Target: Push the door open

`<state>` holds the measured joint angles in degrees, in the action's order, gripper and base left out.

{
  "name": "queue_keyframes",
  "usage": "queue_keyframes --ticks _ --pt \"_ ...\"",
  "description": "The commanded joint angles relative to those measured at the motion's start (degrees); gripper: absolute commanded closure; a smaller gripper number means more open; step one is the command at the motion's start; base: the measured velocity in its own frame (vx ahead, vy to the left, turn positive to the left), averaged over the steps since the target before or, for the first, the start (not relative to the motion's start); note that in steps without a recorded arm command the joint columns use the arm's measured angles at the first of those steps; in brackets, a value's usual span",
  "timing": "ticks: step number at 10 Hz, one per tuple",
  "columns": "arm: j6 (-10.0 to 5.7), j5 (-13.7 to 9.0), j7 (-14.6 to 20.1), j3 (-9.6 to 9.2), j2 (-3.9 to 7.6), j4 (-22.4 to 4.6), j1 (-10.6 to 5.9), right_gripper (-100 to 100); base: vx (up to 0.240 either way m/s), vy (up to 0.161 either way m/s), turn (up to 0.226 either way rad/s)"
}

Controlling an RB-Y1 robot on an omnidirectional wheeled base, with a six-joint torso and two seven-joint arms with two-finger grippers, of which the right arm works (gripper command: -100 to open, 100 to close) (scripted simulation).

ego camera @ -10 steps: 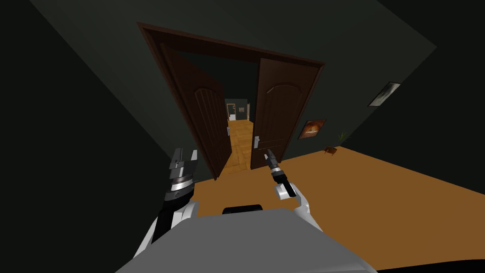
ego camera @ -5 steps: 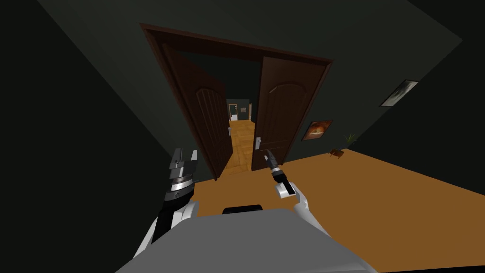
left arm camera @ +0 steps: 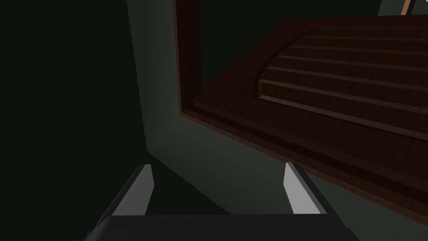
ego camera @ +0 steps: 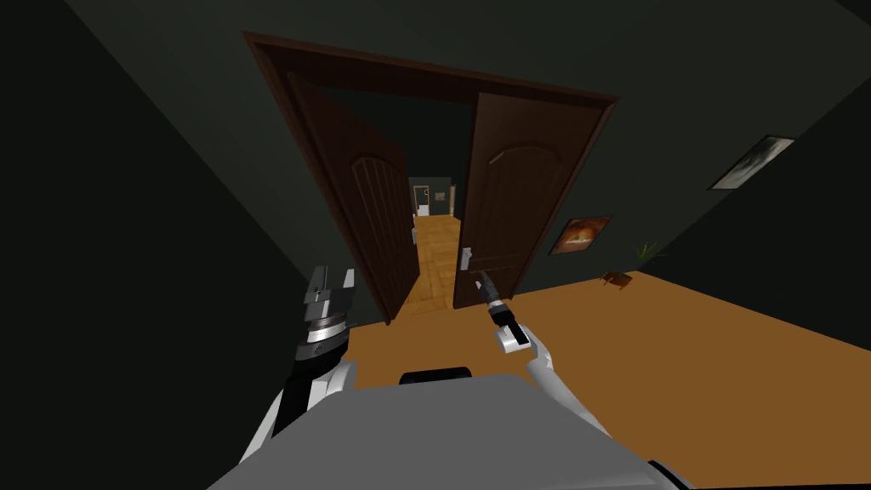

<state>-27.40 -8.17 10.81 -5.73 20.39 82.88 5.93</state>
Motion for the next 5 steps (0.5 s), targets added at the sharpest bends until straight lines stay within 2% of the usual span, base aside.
queue_keyframes --ticks 1,2,4,5 --pt "-0.39 -0.96 0.83 -0.36 1.29 -2.86 -1.38 -100 0.072 -0.031 0.084" --pt "-0.39 -0.96 0.83 -0.36 1.29 -3.43 -1.38 -100 0.056 -0.024 0.044" --pt "-0.53 -2.15 1.74 -0.80 2.76 -7.13 -3.20 -100 0.067 -0.025 0.084" --pt "-0.53 -2.15 1.74 -0.80 2.76 -7.40 -3.20 -100 0.055 -0.027 0.028"
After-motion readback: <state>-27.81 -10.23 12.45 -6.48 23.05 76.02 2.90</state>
